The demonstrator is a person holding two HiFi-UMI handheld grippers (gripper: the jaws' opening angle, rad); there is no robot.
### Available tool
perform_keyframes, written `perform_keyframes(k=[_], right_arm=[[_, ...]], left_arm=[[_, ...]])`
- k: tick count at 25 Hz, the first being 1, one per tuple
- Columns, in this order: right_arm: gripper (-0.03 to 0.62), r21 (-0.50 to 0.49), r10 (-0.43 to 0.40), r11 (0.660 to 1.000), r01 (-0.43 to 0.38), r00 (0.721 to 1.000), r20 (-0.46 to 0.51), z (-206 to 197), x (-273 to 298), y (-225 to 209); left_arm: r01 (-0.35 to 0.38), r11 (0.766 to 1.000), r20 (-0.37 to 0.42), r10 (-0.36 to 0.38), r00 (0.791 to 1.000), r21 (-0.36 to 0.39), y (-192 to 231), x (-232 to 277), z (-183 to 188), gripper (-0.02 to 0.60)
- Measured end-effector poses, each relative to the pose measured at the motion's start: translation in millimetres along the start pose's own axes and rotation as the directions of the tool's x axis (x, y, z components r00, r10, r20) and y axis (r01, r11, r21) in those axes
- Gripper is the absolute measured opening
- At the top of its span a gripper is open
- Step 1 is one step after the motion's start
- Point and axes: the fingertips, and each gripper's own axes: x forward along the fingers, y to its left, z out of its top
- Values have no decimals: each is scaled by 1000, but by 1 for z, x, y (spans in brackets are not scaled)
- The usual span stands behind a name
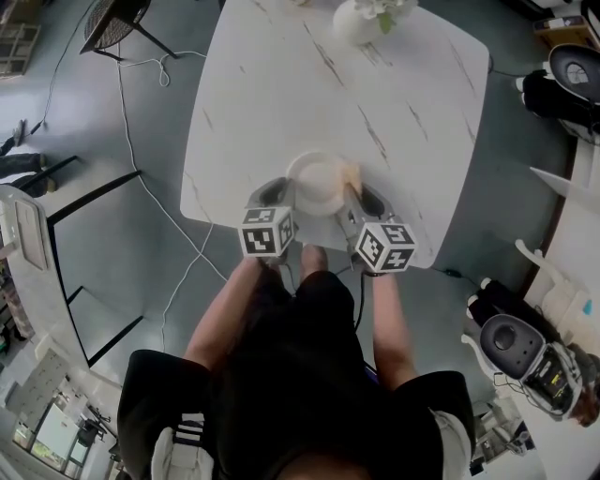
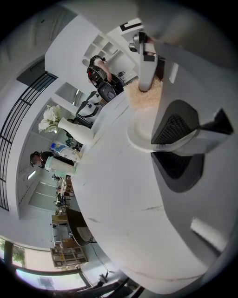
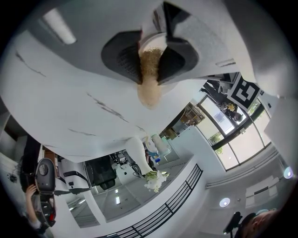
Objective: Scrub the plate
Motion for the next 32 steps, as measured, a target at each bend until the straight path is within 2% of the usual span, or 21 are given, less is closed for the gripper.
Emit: perform_keyframes(k=[7,18,32], right_arm=[[92,-4,19,1000,-19,1000,2,0,-2,8],[92,-31,124,992,-122,990,73,26,-18,56],[92,-46,189,981,-188,981,38,6,-6,85]], left_arm=[[-6,1000,0,6,1000,3,0,-2,-1,60],[-7,1000,8,7,1000,-6,0,-3,0,60],[-4,1000,22,4,1000,-9,0,-2,0,60]])
